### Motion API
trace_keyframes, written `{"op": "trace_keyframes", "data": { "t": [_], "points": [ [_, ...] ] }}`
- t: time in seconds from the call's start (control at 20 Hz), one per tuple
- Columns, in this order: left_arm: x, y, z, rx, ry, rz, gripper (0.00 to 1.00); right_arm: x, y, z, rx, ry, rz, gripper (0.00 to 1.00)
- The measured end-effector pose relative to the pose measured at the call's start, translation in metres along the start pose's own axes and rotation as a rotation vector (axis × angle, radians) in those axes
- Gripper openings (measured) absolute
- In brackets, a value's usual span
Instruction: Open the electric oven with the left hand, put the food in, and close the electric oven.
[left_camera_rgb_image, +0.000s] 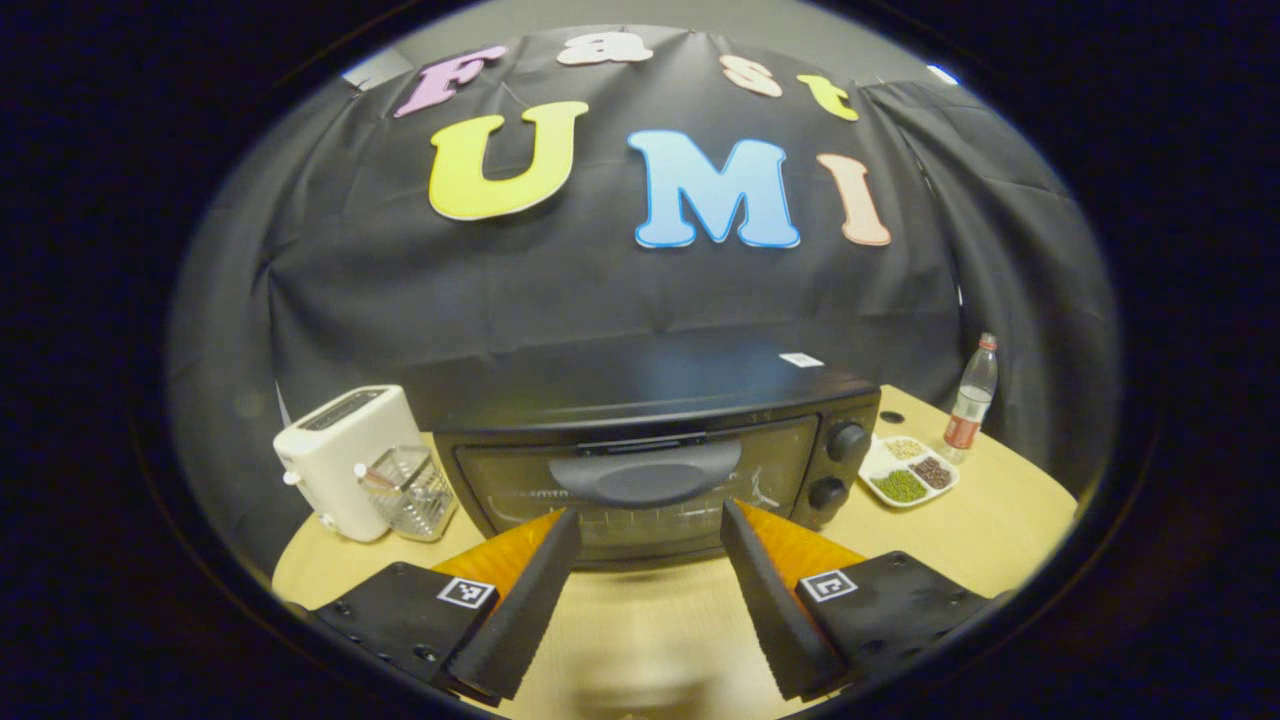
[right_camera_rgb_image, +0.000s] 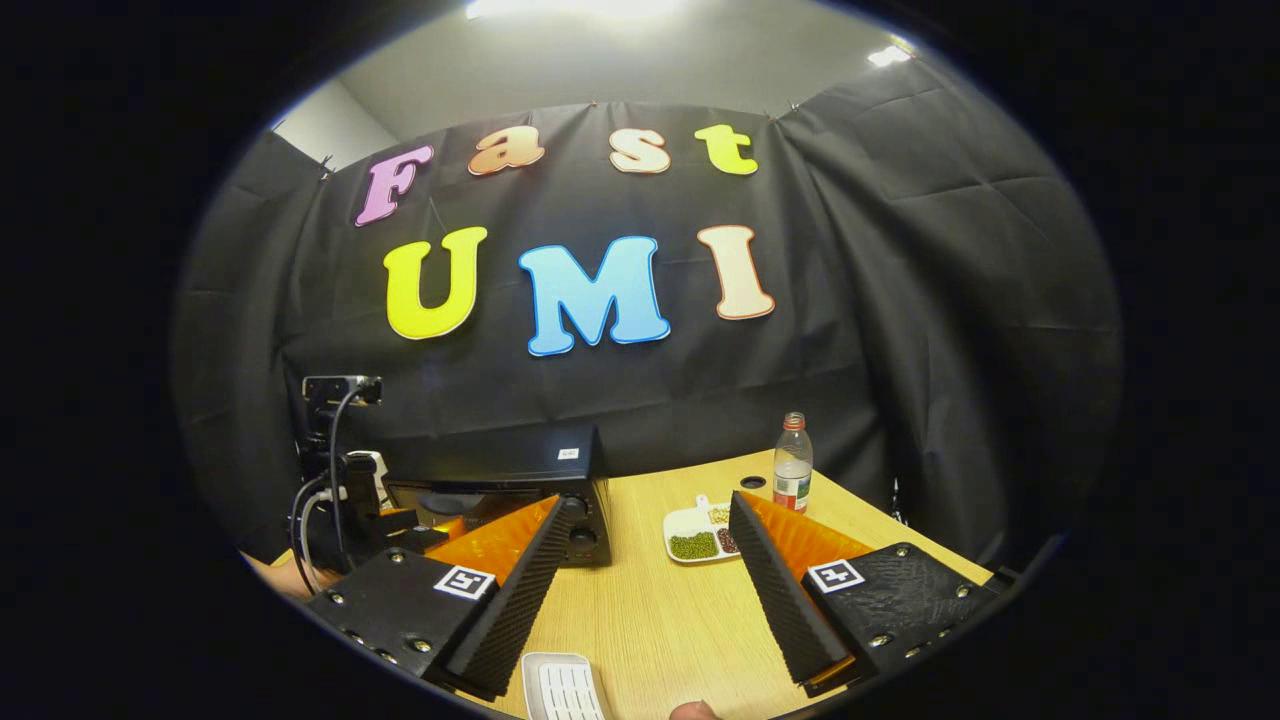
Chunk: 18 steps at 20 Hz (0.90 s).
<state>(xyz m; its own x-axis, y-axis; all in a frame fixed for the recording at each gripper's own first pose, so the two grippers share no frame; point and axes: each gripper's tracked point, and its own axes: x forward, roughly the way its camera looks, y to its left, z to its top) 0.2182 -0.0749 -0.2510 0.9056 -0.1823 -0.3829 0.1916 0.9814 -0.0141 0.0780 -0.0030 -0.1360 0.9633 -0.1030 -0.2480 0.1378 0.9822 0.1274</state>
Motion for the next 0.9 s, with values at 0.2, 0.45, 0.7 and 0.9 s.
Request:
{"op": "trace_keyframes", "data": {
  "t": [0.2, 0.45, 0.7, 0.9],
  "points": [
    [-0.035, -0.001, 0.044, 0.02, -0.124, 0.001, 0.9, 0.003, -0.003, 0.011, -0.004, -0.027, 0.015, 0.98],
    [-0.101, -0.003, 0.089, -0.016, -0.224, 0.037, 0.99, -0.009, -0.011, 0.035, -0.011, -0.079, 0.074, 0.98],
    [-0.174, -0.003, 0.109, -0.043, -0.274, 0.096, 0.99, -0.033, -0.028, 0.047, -0.032, -0.099, 0.13, 0.98],
    [-0.226, -0.003, 0.107, -0.041, -0.289, 0.155, 0.99, -0.056, -0.039, 0.051, -0.039, -0.1, 0.166, 0.98]
  ]
}}
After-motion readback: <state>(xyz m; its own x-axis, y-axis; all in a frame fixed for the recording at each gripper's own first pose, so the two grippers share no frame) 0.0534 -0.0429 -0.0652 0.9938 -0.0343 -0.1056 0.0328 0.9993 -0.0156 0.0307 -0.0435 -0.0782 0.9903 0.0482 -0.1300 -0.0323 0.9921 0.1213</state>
